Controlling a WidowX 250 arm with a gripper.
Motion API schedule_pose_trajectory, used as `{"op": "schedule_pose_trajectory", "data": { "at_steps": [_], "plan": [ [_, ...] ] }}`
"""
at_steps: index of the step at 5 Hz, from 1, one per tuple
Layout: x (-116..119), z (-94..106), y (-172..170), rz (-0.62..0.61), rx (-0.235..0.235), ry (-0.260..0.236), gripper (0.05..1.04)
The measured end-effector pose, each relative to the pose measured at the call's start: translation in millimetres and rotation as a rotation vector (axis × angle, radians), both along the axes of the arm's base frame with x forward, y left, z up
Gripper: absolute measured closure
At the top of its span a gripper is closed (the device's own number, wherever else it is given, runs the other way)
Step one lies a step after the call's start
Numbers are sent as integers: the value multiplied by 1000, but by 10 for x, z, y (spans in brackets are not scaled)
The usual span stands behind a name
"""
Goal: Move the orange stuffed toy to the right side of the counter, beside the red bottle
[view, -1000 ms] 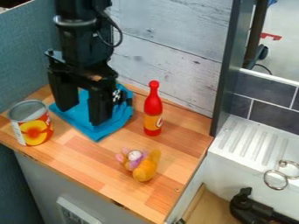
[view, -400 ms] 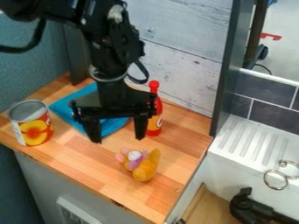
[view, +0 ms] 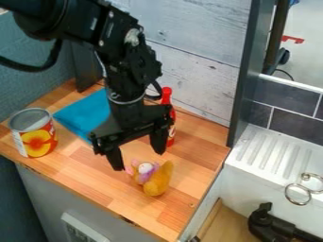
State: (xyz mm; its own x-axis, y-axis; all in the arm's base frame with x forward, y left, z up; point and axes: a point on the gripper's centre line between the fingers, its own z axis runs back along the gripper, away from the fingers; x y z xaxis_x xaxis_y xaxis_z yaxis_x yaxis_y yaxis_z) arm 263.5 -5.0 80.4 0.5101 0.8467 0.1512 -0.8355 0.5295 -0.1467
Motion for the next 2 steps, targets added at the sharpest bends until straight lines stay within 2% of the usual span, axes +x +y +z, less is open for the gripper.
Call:
{"op": "schedule_pose_trajectory", "data": {
  "at_steps": [1,2],
  "plan": [
    [36,-126,82,93,-39,8,83],
    [64,-340,73,126,-58,45,83]
  ]
}}
